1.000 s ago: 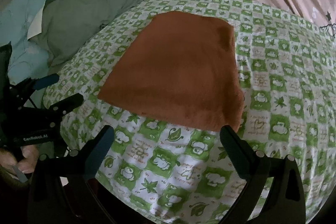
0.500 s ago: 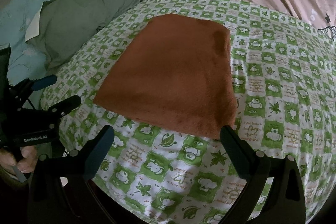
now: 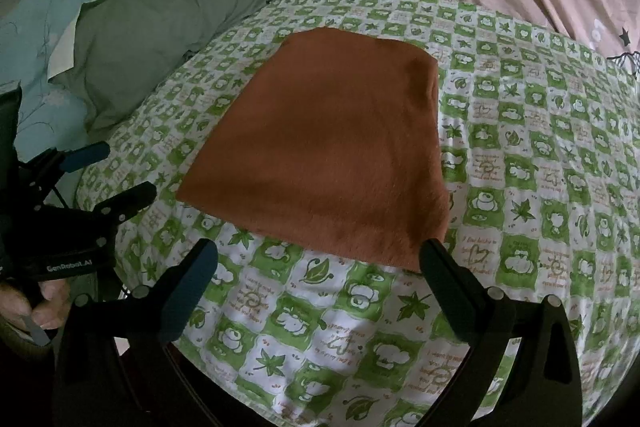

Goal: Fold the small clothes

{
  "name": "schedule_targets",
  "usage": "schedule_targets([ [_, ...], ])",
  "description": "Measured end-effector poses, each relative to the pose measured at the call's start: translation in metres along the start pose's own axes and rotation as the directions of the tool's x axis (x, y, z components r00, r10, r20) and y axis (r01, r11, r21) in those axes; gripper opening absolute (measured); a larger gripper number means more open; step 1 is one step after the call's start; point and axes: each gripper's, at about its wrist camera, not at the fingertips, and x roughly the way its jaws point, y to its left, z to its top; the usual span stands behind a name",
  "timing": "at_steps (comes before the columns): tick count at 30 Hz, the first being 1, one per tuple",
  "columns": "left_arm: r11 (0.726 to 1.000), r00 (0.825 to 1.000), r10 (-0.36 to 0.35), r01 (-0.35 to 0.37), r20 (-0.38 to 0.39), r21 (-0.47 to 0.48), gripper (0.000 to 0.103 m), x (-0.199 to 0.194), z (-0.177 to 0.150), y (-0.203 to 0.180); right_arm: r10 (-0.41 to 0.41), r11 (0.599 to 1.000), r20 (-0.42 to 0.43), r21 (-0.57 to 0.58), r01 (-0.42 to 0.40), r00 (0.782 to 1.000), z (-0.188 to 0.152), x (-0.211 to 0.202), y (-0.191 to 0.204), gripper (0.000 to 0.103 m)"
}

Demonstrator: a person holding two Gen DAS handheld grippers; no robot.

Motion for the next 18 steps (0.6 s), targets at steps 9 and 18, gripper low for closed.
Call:
schedule_targets([
  [9,1.000,1.000,0.003,-0.003,0.001,0.005,0.094,-0.0001,0.0017,-0.0008,-0.001,1.000,0.004,-0.007,0.001,1.000,0.0025,-0.0009,-0.0011,0.101],
  [18,1.000,1.000,0.006,-0.006,0.006,0.015,0.094,0.0005,0.0070,0.0015,-0.005,1.000,0.005,-0.010,0.005,1.000,0.0041,-0.0014,-0.0013,0.101],
])
